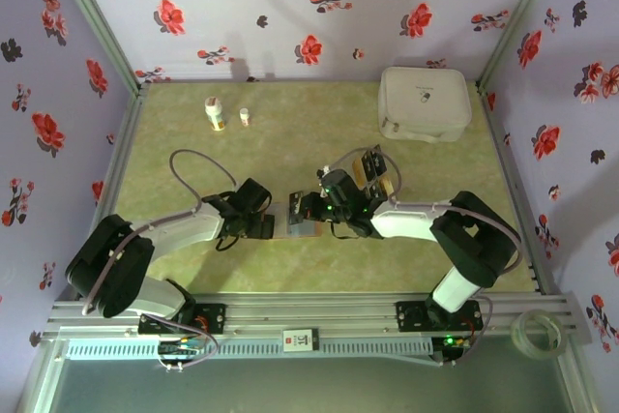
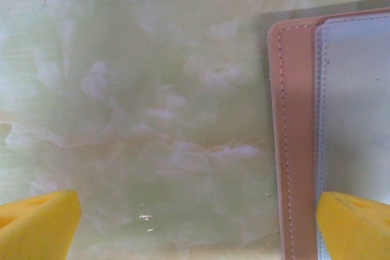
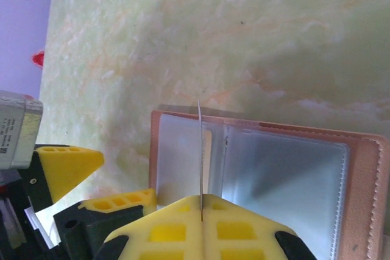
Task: Put the credit cards into the card holder
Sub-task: Insert the credit card into the card slot.
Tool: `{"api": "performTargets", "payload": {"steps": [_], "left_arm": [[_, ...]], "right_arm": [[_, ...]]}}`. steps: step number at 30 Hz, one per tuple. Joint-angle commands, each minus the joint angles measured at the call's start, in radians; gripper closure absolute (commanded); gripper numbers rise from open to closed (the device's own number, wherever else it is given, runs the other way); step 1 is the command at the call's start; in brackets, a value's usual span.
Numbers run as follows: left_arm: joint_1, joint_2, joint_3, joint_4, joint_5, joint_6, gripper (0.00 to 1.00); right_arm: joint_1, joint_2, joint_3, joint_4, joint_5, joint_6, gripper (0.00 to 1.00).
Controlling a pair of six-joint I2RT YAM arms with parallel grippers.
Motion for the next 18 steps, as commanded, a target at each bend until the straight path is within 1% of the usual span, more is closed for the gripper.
{"api": "performTargets", "payload": {"steps": [1,6,18], "left_arm": [[-0.008,0.009,-0.023,-0.013,-0.037,-0.041,0.00],[-0.009,0.001,-0.030,-0.015,-0.039,-0.053,0.00],[-0.011,-0.002,-0.031,-0.015,-0.039,-0.051,0.00]], "right_arm": [[-0.006,0.032,-0.032,0.137,-0.021,0.046,1.00],[-0.007,0.065,-0.059,0.227,-0.028,0.059,1.00],[-0.007,0.087,-0.117,0.317,0.009,0.054,1.00]]}}
